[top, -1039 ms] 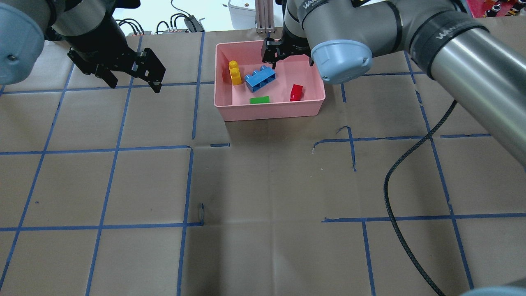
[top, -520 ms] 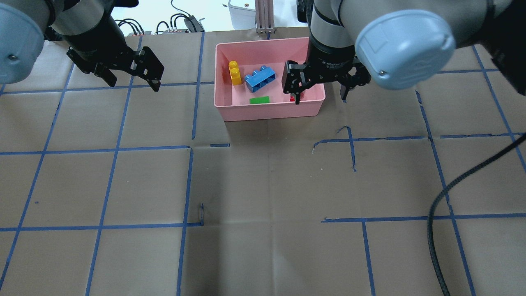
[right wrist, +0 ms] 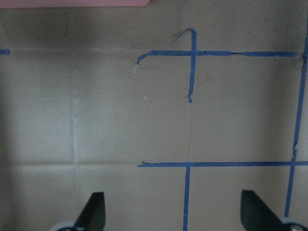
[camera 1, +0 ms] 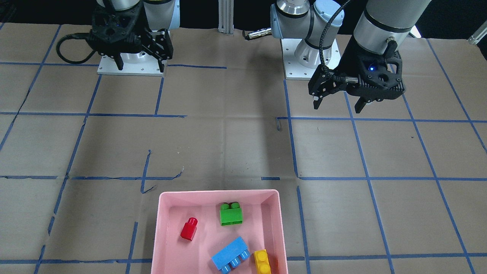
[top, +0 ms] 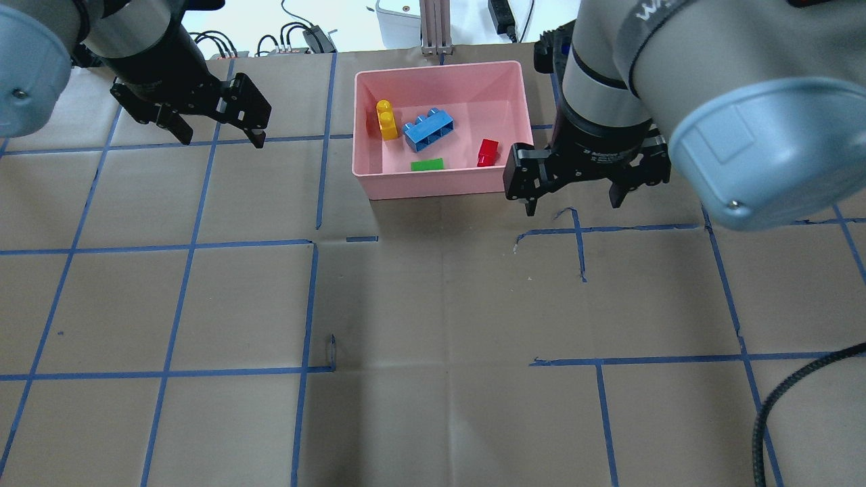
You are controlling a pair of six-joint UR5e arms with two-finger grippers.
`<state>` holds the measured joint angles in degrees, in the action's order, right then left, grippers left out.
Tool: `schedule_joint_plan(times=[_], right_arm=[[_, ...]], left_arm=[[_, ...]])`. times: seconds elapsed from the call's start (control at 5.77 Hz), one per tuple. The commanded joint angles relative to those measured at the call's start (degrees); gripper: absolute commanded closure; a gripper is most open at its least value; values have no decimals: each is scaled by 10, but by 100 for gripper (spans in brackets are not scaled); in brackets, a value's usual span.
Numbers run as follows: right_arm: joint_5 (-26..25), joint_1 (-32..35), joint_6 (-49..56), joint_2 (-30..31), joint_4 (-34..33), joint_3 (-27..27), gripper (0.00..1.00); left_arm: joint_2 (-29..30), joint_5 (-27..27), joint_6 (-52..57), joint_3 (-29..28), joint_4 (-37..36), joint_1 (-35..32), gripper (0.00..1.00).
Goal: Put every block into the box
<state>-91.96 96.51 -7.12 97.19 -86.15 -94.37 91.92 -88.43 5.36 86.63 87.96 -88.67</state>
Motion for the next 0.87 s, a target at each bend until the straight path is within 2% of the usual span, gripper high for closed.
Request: schedule_joint_plan(times=[0.0, 0.69], right_arm=[[3, -44, 42, 10, 22, -5, 0], [6, -41, 40, 10, 19, -5, 0]], left_arm=[[3, -2, -9, 0, 0, 0, 0], [6, -5, -8, -1, -1, 0, 0]])
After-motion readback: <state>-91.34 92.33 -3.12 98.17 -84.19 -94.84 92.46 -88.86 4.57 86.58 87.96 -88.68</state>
